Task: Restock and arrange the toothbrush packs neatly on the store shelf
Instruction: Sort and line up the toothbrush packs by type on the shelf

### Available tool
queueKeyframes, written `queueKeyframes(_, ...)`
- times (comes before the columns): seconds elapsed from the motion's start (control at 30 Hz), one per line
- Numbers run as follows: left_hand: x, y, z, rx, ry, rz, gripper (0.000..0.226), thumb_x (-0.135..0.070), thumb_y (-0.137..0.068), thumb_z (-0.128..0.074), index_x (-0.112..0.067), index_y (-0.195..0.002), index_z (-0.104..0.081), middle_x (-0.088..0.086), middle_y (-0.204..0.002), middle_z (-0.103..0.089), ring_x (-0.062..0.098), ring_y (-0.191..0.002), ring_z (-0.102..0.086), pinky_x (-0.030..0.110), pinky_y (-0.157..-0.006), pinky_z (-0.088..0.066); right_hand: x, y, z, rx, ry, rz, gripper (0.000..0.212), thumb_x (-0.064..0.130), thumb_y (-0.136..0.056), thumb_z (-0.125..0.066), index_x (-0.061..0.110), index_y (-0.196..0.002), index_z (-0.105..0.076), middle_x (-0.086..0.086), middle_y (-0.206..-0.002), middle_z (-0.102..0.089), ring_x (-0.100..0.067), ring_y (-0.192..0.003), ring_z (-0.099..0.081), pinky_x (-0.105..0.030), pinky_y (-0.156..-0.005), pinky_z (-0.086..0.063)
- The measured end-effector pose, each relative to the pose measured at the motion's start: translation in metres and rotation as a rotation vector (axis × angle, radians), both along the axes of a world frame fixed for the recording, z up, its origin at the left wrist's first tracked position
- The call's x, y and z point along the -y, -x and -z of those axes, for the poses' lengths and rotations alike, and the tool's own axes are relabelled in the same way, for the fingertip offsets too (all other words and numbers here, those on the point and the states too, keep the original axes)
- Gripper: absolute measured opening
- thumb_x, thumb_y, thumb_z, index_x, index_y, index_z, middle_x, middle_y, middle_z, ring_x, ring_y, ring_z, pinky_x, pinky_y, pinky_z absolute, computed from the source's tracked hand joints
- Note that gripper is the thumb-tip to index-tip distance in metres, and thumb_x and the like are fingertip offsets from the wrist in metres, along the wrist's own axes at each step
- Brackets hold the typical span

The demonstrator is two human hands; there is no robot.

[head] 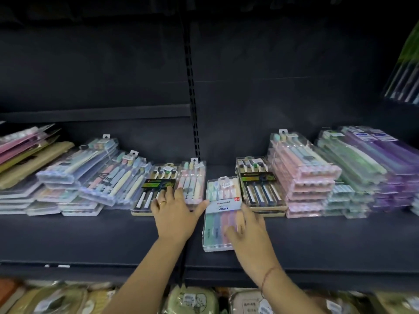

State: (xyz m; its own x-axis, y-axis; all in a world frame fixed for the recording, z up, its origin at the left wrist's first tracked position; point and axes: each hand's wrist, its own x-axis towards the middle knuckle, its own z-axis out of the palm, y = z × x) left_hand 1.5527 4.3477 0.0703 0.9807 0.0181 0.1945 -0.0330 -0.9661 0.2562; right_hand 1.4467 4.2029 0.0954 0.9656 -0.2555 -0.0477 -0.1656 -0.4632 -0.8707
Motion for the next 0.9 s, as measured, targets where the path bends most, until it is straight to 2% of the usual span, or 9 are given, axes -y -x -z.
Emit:
queueKeyframes(0.13, 0.002, -0.002, -0.001, 0.06, 0.046, -0.027, 0.085, -0.077, -0.08, -0.047, -0.015, -0.137, -0.048, 0.008, -0.149, -0.044, 0.029, -0.141, -0.033, 0.047, -0.112, -0.022, -0.003, 0.013, 0.012, -0.036, 0.413, -0.055, 0.07, 0.05, -0.09, -0.06, 0.034, -0.148, -0.024, 0.013, -0.151, -0.015, -0.01, -0.14, -0.019, -0.03, -0.114, -0.017)
queueKeyframes(0.2, 0.003, -0.002, -0.005, 0.081, 0.051, -0.031, 0.08, -0.072, -0.08, -0.055, -0.014, -0.135, -0.051, 0.007, -0.142, -0.052, 0.029, -0.133, -0.041, 0.046, -0.106, -0.029, -0.003, 0.014, 0.014, -0.02, 0.425, -0.096, 0.072, 0.047, -0.091, -0.061, 0.033, -0.15, -0.023, 0.011, -0.157, -0.009, -0.01, -0.142, -0.017, -0.026, -0.116, -0.015)
queueKeyframes(0.3, 0.008, -0.004, -0.012, 0.036, 0.109, -0.048, 0.081, -0.061, -0.079, -0.065, -0.012, -0.14, -0.045, 0.01, -0.137, -0.054, 0.032, -0.127, -0.044, 0.044, -0.1, -0.033, 0.001, 0.014, 0.013, 0.009, 0.43, -0.164, 0.068, 0.036, -0.096, -0.059, 0.03, -0.152, -0.023, 0.012, -0.16, -0.002, -0.009, -0.144, -0.019, -0.01, -0.11, -0.012)
queueKeyframes(0.43, 0.009, -0.006, -0.03, -0.118, 0.225, -0.111, 0.079, -0.052, -0.073, -0.074, -0.007, -0.131, -0.045, 0.014, -0.131, -0.051, 0.034, -0.125, -0.044, 0.047, -0.099, -0.038, 0.006, 0.006, 0.011, 0.046, 0.485, -0.19, 0.065, 0.029, -0.099, -0.055, 0.027, -0.154, -0.021, 0.009, -0.162, -0.001, -0.01, -0.147, -0.015, -0.012, -0.112, -0.011)
queueKeyframes(0.57, -0.004, -0.014, -0.038, -0.29, 0.634, -0.111, 0.072, -0.046, -0.05, -0.072, -0.004, -0.107, -0.057, 0.011, -0.11, -0.065, 0.025, -0.098, -0.062, 0.034, -0.075, -0.052, 0.006, -0.004, 0.012, 0.043, 0.491, -0.248, 0.064, 0.026, -0.099, -0.054, 0.025, -0.154, -0.021, 0.009, -0.162, 0.0, -0.009, -0.149, -0.012, -0.011, -0.11, -0.01)
queueKeyframes(0.63, -0.008, -0.008, -0.038, -0.325, 0.624, -0.124, 0.08, -0.052, -0.05, -0.075, -0.008, -0.113, -0.054, 0.01, -0.119, -0.058, 0.026, -0.111, -0.055, 0.038, -0.087, -0.05, 0.004, -0.01, 0.014, 0.055, 0.489, -0.265, 0.064, 0.026, -0.099, -0.055, 0.024, -0.154, -0.022, 0.007, -0.163, 0.001, -0.009, -0.149, -0.012, -0.008, -0.108, -0.008)
queueKeyframes(0.7, -0.009, 0.001, -0.035, -0.288, 0.449, -0.163, 0.084, -0.063, -0.067, -0.072, -0.013, -0.129, -0.045, 0.01, -0.133, -0.042, 0.029, -0.129, -0.037, 0.046, -0.103, -0.037, 0.001, -0.015, 0.016, 0.067, 0.491, -0.272, 0.064, 0.025, -0.099, -0.056, 0.022, -0.154, -0.023, 0.006, -0.163, -0.001, -0.009, -0.148, -0.013, -0.006, -0.105, -0.005)
queueKeyframes(0.8, -0.006, 0.008, -0.03, -0.17, 0.408, -0.164, 0.086, -0.071, -0.077, -0.061, -0.013, -0.137, -0.042, 0.009, -0.14, -0.039, 0.031, -0.134, -0.031, 0.049, -0.106, -0.029, -0.003, -0.025, 0.019, 0.083, 0.474, -0.273, 0.064, 0.023, -0.097, -0.059, 0.02, -0.152, -0.028, 0.006, -0.162, -0.006, -0.01, -0.147, -0.019, -0.006, -0.105, -0.006)
queueKeyframes(0.9, -0.002, 0.01, -0.027, -0.126, 0.468, -0.139, 0.085, -0.066, -0.077, -0.064, -0.013, -0.139, -0.042, 0.009, -0.139, -0.043, 0.031, -0.132, -0.032, 0.046, -0.103, -0.033, -0.007, -0.032, 0.016, 0.089, 0.423, -0.305, 0.061, 0.018, -0.096, -0.06, 0.018, -0.15, -0.033, 0.007, -0.16, -0.014, -0.009, -0.142, -0.027, 0.002, -0.1, -0.007)
